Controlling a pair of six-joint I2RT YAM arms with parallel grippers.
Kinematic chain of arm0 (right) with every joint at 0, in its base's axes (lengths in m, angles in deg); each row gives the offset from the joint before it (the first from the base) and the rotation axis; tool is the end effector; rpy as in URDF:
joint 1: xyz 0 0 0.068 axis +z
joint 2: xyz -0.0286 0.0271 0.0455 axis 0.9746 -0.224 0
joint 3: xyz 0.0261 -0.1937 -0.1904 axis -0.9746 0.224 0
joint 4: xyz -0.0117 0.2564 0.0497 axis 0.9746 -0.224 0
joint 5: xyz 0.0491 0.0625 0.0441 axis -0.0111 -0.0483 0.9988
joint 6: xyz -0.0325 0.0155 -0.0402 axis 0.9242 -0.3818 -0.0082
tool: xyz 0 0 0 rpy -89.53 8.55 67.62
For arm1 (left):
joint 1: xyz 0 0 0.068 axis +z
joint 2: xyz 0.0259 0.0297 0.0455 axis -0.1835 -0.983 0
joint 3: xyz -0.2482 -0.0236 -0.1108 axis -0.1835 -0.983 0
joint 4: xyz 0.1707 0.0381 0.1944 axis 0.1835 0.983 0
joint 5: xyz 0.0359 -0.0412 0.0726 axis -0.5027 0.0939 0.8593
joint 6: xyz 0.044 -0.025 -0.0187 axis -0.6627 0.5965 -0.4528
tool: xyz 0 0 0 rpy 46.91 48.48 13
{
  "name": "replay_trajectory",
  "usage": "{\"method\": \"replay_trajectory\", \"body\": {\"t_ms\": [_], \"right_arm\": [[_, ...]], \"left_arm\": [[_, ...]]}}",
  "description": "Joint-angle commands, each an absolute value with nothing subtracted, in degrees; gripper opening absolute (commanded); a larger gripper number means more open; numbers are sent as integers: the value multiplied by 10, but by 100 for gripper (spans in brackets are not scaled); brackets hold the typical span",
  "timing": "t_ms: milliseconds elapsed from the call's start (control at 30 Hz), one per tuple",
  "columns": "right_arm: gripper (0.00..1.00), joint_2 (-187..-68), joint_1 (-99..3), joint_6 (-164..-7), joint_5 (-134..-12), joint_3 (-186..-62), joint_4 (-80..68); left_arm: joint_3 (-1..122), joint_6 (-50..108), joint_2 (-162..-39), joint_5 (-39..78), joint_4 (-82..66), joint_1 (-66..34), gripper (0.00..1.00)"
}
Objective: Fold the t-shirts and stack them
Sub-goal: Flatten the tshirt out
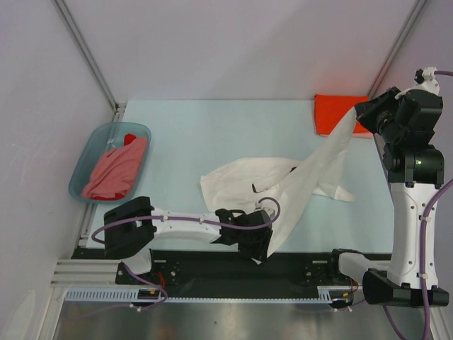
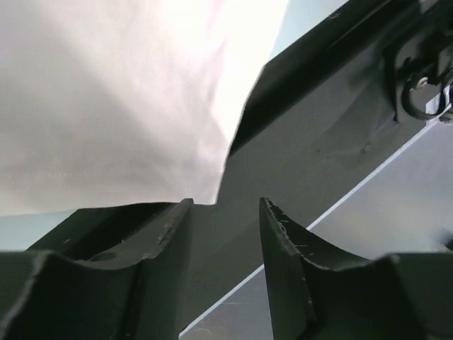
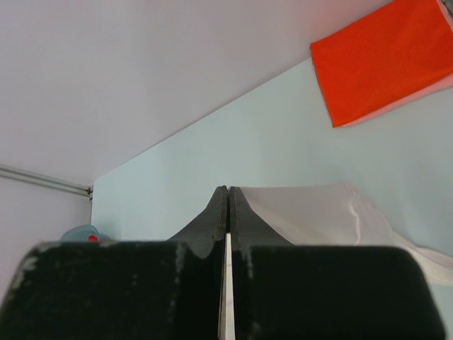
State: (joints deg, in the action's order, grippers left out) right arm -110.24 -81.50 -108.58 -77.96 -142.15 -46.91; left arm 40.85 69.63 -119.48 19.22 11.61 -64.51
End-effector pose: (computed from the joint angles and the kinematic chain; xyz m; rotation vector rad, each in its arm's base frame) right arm 0.1949 -0.0134 0.5008 0.5003 1.7260 0.3588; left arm 0.0772 -0.3097 0.1632 0.6380 2.8554 -0.8112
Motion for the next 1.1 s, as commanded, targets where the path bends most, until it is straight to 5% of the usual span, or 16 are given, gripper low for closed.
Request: {"method": "replay_trajectory", "body": {"t_ms": [0, 567, 1067], "right_arm": [[0, -1096, -813, -1078, -772, -1426, -436], [0, -1097, -816, -1082, -770, -1433, -435], [0, -1091, -815, -1088, -770, -1422, -433]], "left_arm": [[494, 639, -1199, 271, 221, -675, 46], [587, 546, -1319, 310, 304, -700, 53], [601, 525, -1348, 329, 303, -700, 40]]}}
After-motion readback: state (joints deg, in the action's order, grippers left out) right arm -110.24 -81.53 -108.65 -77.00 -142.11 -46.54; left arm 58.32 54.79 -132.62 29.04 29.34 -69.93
